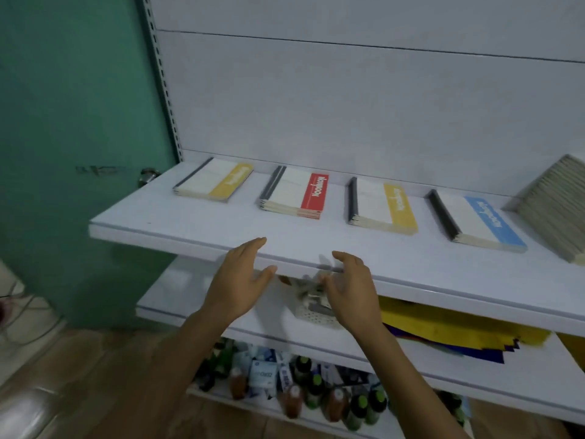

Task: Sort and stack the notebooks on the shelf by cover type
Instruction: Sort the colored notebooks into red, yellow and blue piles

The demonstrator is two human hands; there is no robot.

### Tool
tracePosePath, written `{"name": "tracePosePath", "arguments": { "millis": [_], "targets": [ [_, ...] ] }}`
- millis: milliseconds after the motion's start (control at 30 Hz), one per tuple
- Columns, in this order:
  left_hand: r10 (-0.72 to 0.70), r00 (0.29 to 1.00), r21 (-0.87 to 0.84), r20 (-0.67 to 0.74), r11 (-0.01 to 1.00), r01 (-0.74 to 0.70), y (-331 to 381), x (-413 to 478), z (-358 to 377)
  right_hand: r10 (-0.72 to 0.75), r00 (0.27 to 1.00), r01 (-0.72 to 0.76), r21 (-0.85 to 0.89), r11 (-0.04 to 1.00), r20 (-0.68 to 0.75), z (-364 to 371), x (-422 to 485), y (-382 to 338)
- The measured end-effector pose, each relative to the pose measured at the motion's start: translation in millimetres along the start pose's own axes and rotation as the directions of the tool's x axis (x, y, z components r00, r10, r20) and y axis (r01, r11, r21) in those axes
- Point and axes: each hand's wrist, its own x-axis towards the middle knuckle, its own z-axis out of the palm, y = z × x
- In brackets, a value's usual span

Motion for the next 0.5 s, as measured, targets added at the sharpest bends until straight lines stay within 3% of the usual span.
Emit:
{"name": "tracePosePath", "arguments": {
  "millis": [333, 500],
  "targets": [
    [-0.046, 0.992, -0.024, -0.118, 0.999, 0.044, -88.7, -2.8, -66.2, -0.204, 0.977, 0.201, 0.042, 0.979, 0.068, 83.0, 30.3, -91.0],
    [-0.058, 0.993, 0.009, -0.098, 0.998, 0.060, -125.1, 35.5, -88.2, -0.167, 0.981, 0.154, 0.126, 0.980, 0.102, 139.7, 95.4, -131.6]
  ]
}}
